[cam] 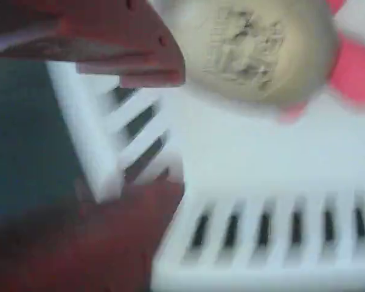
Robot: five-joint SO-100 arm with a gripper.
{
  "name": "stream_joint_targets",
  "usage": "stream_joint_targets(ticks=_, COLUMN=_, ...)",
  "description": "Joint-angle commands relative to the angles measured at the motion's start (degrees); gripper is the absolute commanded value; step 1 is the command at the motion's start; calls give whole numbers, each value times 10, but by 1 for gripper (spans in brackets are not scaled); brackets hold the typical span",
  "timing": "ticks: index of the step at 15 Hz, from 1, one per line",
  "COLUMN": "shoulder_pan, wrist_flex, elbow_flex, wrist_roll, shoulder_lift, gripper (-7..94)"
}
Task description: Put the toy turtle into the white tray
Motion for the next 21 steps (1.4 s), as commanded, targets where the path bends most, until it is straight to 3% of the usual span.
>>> stream_joint_targets(ticks=1, shoulder_pan=15, wrist_flex=-26, elbow_flex=105, wrist_roll=5, shoulder_lift=236, gripper=-1)
stream_joint_targets(ticks=4, shoulder_pan=41, wrist_flex=-106, elbow_flex=357, wrist_roll=-21, shoulder_lift=469, gripper=-1)
stream_joint_targets(ticks=7, shoulder_pan=54, wrist_flex=-229, elbow_flex=637, wrist_roll=-68, shoulder_lift=686, gripper=-1)
stream_joint_targets(ticks=12, shoulder_pan=105, wrist_flex=-342, elbow_flex=1032, wrist_roll=-135, shoulder_lift=1006, gripper=-1)
stream_joint_targets(ticks=15, shoulder_pan=134, wrist_flex=-314, elbow_flex=1153, wrist_roll=-161, shoulder_lift=1136, gripper=-1)
stream_joint_targets(ticks=21, shoulder_pan=151, wrist_flex=-205, elbow_flex=1238, wrist_roll=-139, shoulder_lift=1195, gripper=0)
